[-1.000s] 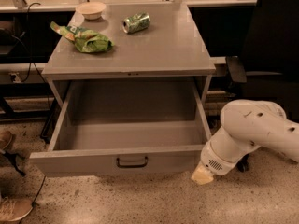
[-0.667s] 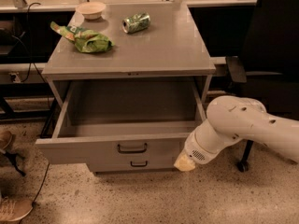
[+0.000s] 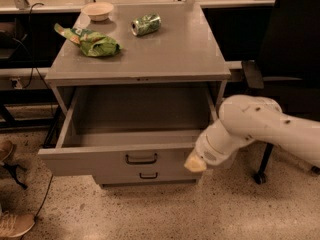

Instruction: Close top drawer

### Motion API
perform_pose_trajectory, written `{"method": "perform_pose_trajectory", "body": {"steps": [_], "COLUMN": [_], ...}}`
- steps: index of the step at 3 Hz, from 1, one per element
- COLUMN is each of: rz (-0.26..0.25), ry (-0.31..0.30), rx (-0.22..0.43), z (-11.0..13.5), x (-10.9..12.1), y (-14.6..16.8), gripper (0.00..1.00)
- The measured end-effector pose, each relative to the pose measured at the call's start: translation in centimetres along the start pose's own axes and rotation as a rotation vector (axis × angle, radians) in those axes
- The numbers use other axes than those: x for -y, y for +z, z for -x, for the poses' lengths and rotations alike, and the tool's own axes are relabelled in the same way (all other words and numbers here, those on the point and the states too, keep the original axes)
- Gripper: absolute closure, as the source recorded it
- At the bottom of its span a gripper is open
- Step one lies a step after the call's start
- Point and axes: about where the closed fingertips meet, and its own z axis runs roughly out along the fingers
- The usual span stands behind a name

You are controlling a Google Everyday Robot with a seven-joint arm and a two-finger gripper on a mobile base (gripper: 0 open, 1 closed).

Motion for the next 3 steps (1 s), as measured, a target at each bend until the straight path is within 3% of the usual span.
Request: {"method": "perform_pose_trajectory", "body": {"steps": [1,2,3], "rz": [-0.044,-0.072,-0.08], "ry": [-0.06,-0.174,-0.208], "rx": [0.02,0.036,0.039], "z": [2.2,5.6,6.4], "x": [2.4,6.3,7.3], "y": [0.0,1.3,1.9], "gripper": [1.0,1.0,1.0]}}
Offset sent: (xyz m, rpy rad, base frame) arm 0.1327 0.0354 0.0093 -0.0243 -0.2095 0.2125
